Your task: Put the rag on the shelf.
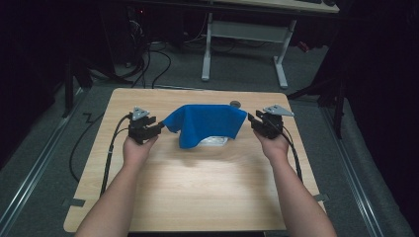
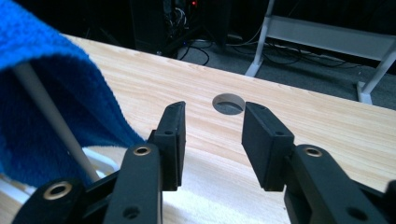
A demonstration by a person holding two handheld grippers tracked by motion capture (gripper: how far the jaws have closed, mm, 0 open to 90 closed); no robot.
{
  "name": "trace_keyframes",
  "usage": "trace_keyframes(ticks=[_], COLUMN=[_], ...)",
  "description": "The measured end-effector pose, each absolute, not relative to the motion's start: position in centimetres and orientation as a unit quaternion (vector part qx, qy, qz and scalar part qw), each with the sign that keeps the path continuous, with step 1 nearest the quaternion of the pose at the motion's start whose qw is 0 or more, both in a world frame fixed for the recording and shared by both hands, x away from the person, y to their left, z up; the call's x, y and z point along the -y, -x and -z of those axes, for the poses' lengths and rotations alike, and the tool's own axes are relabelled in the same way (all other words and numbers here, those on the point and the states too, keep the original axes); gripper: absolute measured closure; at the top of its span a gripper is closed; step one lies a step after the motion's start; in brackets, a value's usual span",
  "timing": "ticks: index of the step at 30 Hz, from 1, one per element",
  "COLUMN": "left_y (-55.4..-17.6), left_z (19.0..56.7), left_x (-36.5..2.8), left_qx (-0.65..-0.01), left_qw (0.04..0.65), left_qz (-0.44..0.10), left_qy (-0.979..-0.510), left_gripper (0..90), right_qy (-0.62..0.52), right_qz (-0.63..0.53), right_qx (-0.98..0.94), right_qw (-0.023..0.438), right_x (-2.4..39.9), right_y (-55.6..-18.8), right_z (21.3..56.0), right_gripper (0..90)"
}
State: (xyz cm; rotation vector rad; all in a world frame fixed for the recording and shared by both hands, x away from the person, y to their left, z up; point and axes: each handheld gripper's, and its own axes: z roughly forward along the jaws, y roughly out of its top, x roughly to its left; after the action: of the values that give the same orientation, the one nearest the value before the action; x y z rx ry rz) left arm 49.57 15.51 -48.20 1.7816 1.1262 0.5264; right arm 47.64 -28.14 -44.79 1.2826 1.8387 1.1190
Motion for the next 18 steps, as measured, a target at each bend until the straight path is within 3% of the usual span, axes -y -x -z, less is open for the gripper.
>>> trace_keyframes(ticks=[10,18], left_y=[-47.5,-42.7], left_z=[48.7,49.5], left_x=[-16.7,-17.8], left_qx=[-0.456,-0.449], left_qw=[0.471,0.480], left_qz=[-0.208,-0.190], left_qy=[-0.726,-0.729], left_gripper=[52.3,51.1], right_qy=[-0.472,-0.438], right_qz=[-0.428,-0.440], right_qx=[-0.702,-0.713], right_qw=[0.319,0.327], right_x=[28.4,28.1], right_y=[-45.1,-40.5], right_z=[44.2,43.8], right_gripper=[53.1,46.0])
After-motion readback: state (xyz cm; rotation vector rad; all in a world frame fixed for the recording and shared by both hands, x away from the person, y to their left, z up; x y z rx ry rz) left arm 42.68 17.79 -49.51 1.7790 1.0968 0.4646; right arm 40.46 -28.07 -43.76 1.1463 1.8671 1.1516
